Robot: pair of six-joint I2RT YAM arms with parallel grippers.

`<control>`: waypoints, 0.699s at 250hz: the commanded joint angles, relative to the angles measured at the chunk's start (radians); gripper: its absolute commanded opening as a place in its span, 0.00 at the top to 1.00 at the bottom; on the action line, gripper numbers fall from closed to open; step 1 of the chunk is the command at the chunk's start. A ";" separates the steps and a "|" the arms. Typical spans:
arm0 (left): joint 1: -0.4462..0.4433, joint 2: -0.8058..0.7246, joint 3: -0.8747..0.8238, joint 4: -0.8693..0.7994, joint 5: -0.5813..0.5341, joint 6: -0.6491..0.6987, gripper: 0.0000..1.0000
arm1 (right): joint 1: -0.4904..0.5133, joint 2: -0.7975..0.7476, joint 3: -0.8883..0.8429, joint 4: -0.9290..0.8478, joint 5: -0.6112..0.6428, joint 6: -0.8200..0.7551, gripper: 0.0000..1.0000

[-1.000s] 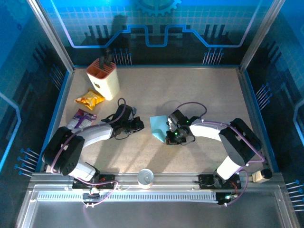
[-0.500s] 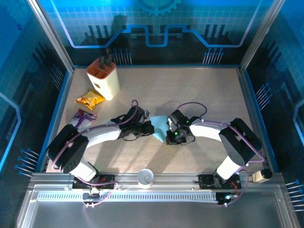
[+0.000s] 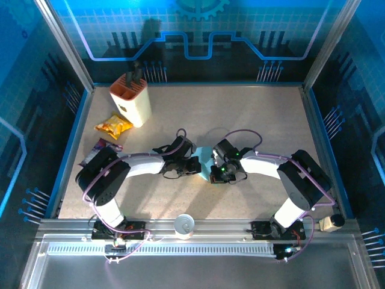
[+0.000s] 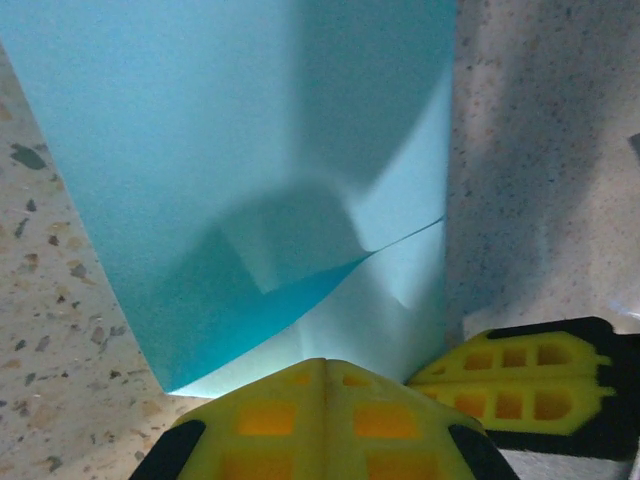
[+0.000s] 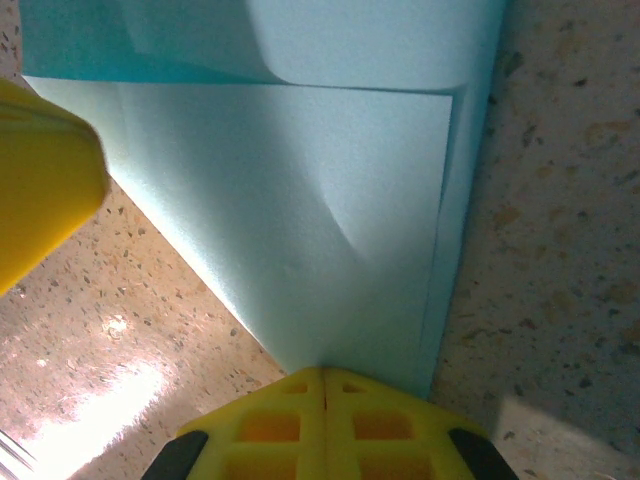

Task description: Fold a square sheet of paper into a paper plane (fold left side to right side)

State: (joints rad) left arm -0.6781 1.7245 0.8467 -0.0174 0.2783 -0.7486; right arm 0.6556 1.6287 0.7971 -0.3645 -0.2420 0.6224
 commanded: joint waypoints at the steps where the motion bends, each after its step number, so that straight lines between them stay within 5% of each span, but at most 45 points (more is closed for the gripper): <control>1: -0.006 0.024 0.018 0.010 0.002 0.028 1.00 | 0.007 0.037 -0.044 -0.080 0.065 0.009 1.00; 175: -0.006 0.065 0.014 -0.076 -0.098 0.048 1.00 | 0.011 -0.059 0.003 -0.071 -0.013 -0.002 1.00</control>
State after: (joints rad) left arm -0.6838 1.7638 0.8558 -0.0269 0.2363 -0.7280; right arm 0.6563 1.6188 0.7986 -0.3725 -0.2428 0.6212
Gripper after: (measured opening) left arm 0.067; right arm 0.062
